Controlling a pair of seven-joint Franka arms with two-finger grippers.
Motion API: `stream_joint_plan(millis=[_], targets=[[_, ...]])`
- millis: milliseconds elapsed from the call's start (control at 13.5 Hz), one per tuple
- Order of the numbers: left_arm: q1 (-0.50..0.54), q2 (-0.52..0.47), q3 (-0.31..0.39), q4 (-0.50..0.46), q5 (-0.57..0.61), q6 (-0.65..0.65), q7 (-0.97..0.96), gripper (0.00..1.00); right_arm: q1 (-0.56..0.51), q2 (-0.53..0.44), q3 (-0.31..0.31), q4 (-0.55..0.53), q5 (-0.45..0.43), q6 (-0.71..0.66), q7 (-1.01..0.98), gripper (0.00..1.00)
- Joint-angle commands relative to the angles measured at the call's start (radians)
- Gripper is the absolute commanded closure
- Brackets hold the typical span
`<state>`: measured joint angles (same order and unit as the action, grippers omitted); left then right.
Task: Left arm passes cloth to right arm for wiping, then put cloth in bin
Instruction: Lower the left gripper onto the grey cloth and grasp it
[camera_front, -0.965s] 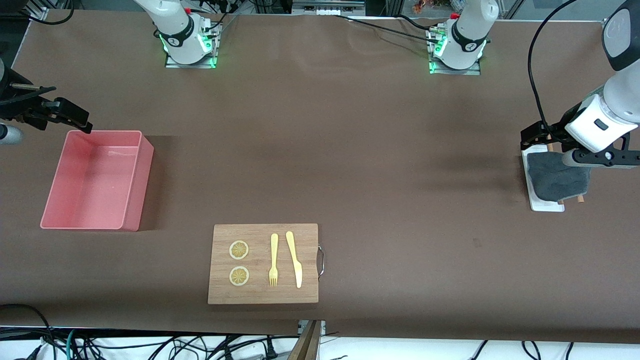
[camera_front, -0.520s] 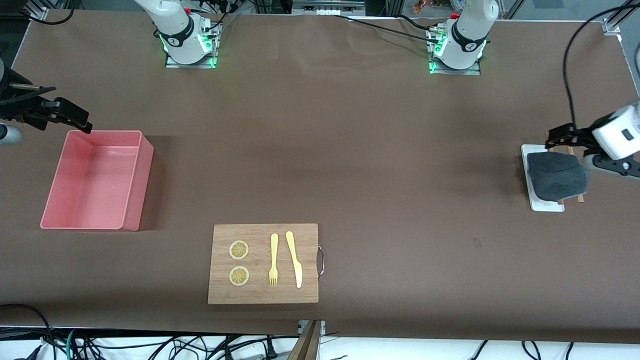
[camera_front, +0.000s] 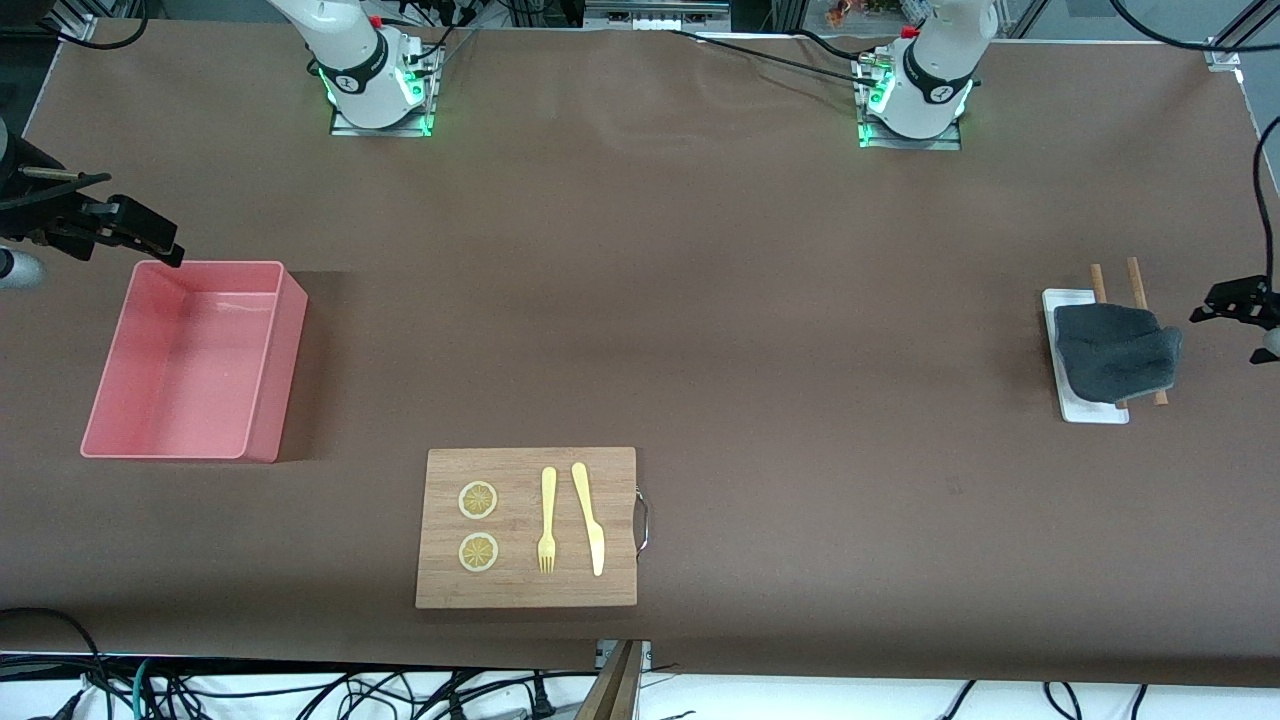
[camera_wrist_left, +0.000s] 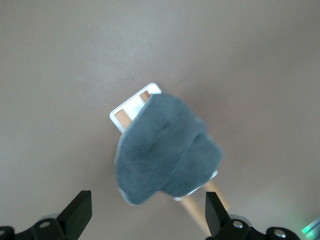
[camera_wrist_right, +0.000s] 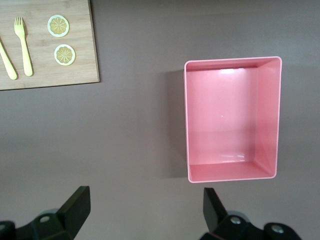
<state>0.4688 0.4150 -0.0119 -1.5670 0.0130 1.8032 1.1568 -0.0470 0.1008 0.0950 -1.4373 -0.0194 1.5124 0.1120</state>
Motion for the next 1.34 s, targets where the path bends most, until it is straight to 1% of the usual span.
stream_joint_plan(millis=[0,74,371,520,594,668,742,816,891,965,1262], targets=[[0.056,0.097,-0.010,0.067,-0.047,0.007,0.251,0.00,-0.008,0.013,0.005,0.026,0.006,-0.006,-0.017,0.00],[0.086,0.113,-0.011,0.064,-0.068,0.022,0.308,0.00,-0.008,0.013,0.005,0.026,0.006,-0.006,-0.017,0.00],[0.154,0.194,-0.011,0.045,-0.149,0.025,0.535,0.00,-0.007,0.013,0.005,0.026,0.006,-0.006,-0.014,0.00],[0.174,0.206,-0.011,0.007,-0.177,0.025,0.576,0.00,-0.008,0.013,0.005,0.026,0.006,-0.006,-0.014,0.00],[0.174,0.214,-0.011,0.005,-0.183,0.025,0.590,0.00,-0.008,0.013,0.005,0.026,0.006,-0.006,-0.014,0.00],[0.174,0.218,-0.013,0.007,-0.183,0.025,0.603,0.18,-0.008,0.013,0.005,0.026,0.007,-0.006,-0.014,0.00],[0.175,0.220,-0.013,0.007,-0.192,0.025,0.606,0.43,-0.008,0.013,0.005,0.026,0.007,-0.006,-0.014,0.00],[0.175,0.220,-0.013,0.010,-0.193,0.024,0.609,0.72,-0.008,0.013,0.005,0.026,0.006,-0.006,-0.014,0.00],[0.174,0.220,-0.013,0.013,-0.193,0.024,0.613,0.97,-0.008,0.013,0.005,0.026,0.006,-0.006,-0.014,0.00],[0.174,0.219,-0.011,0.015,-0.193,0.021,0.613,1.00,-0.008,0.013,0.005,0.026,0.006,-0.006,-0.012,0.00],[0.171,0.206,-0.013,0.024,-0.185,0.018,0.617,1.00,-0.008,0.013,0.005,0.026,0.006,-0.006,-0.015,0.00]])
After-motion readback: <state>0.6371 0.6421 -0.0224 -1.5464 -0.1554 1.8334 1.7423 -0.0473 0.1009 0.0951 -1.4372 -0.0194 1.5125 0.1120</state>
